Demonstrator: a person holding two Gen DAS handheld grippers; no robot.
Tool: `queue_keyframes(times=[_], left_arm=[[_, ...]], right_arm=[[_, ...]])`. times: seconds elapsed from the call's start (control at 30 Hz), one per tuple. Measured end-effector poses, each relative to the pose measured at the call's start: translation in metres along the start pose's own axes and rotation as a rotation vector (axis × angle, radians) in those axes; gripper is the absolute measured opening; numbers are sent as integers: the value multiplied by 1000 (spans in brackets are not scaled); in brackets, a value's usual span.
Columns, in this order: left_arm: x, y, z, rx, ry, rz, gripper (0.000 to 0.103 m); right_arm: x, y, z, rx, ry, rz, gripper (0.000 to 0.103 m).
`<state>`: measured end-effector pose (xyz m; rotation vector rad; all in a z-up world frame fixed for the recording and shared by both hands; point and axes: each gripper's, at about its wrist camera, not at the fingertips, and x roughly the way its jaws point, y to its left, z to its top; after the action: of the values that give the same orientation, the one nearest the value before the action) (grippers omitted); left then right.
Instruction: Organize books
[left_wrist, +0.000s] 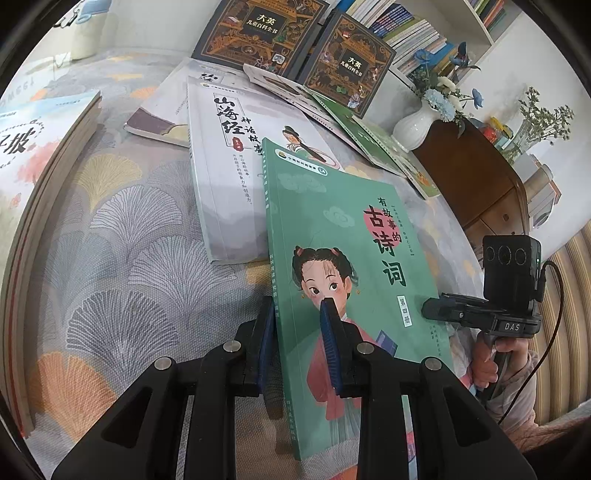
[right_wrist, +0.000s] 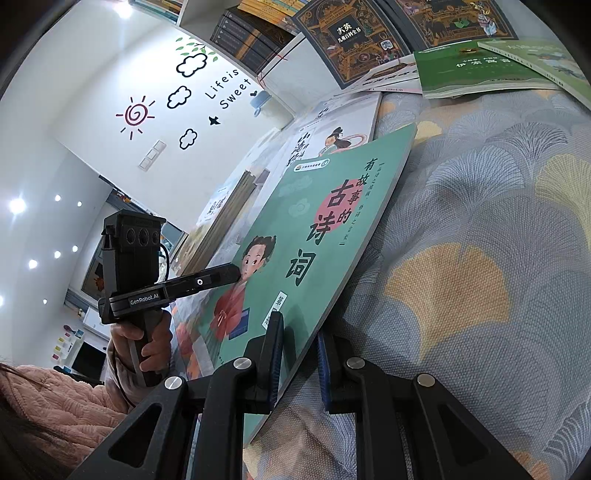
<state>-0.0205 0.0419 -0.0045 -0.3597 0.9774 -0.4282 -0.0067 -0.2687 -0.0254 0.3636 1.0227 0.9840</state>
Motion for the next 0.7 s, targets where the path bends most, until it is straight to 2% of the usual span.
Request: queue_keyframes(times=[0.7], left_arm=[[0, -1, 1, 2, -4, 7, 25]], right_arm=[[1, 0, 0, 0, 0, 1, 14]])
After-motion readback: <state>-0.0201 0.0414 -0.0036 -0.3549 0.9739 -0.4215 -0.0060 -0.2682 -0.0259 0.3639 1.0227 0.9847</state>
